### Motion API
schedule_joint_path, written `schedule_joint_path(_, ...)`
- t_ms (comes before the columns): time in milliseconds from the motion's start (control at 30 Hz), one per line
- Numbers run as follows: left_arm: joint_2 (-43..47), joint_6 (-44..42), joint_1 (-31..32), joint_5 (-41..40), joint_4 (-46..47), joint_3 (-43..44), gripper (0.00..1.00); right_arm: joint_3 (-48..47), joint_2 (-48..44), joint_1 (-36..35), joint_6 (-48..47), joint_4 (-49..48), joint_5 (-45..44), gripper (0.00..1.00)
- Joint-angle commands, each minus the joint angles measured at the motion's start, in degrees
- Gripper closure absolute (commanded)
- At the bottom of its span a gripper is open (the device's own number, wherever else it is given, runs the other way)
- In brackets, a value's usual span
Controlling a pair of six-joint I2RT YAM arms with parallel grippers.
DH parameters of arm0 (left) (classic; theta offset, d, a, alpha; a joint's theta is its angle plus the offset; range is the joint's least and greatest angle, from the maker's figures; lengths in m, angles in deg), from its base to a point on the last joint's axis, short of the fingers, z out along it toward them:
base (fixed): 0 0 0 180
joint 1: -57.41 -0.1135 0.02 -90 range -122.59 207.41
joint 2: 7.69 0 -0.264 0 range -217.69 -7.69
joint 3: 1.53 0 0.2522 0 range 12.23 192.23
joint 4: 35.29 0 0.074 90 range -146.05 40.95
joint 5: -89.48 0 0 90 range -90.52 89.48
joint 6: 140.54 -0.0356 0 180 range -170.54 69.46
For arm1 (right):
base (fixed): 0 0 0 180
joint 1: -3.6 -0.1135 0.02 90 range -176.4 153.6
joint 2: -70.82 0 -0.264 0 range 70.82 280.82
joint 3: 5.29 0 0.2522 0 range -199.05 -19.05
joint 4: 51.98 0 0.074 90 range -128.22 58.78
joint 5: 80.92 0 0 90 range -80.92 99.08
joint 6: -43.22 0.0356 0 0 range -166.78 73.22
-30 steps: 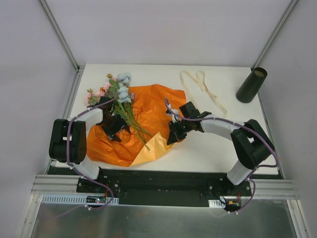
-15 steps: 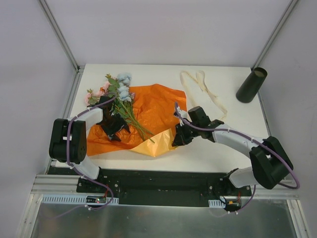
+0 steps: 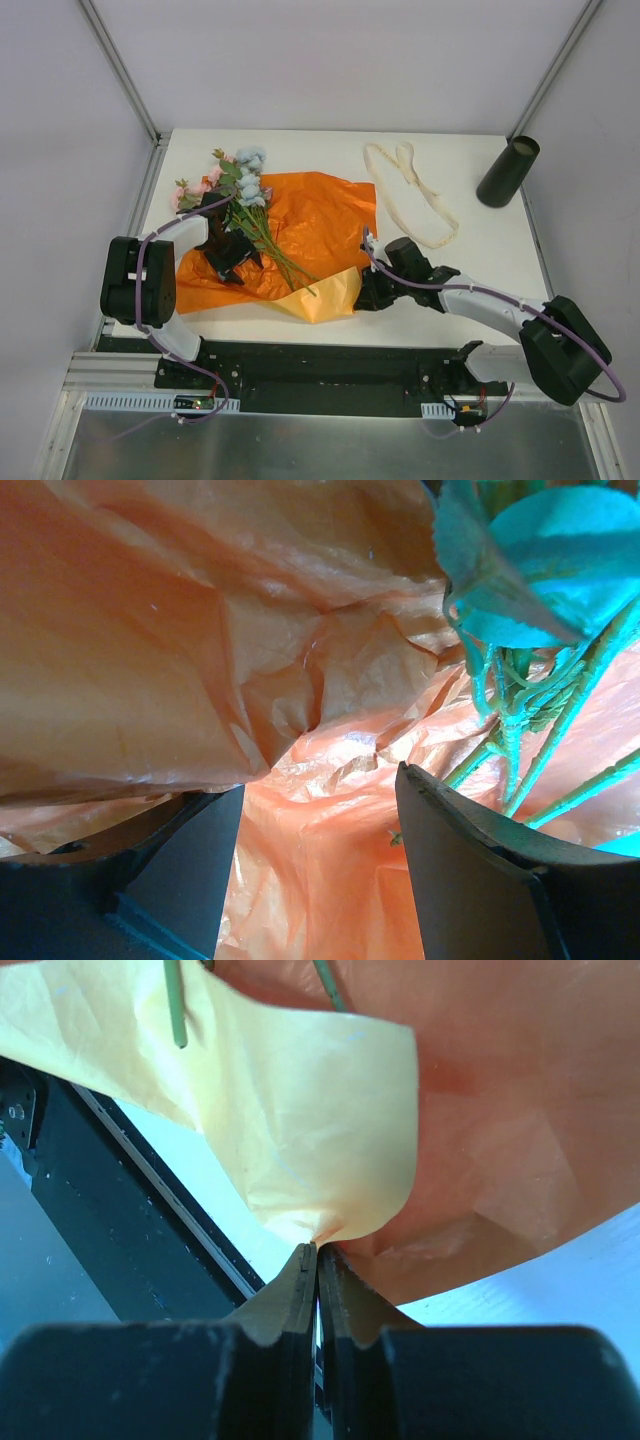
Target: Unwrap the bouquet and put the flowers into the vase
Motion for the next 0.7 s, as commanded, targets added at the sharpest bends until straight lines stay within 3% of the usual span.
schedule_joint_path(0,-1.19,-1.74,0.30,-4.17,1.69,1.21,0.34,2.32,-4.12,-3.22,4.84,-5.62,-6.17,0.91)
schedule_joint_path(133,-0.57,-1.65,0.30,-4.26,1.69,1.38,0.34,5.21,-6.85,-5.34,5.63,-6.93,-11.87,0.90)
schedule_joint_path(400,0.74,-2.00,0.39,-2.94,1.69,1.29,0.34,-1.09,-12.83,-5.25,6.87,-3.95,-13.55,0.52)
schedule_joint_path(500,1.27,-2.09,0.39,-2.32,1.69,1.12,0.34,-6.62,-10.56,-3.85,5.29,-0.70,-11.55,0.41)
schedule_joint_path(667,1.36,-1.83,0.57,-1.71,1.78,0.77,0.33,-15.76,-1.77,-0.51,2.39,3.78,-5.49,0.32)
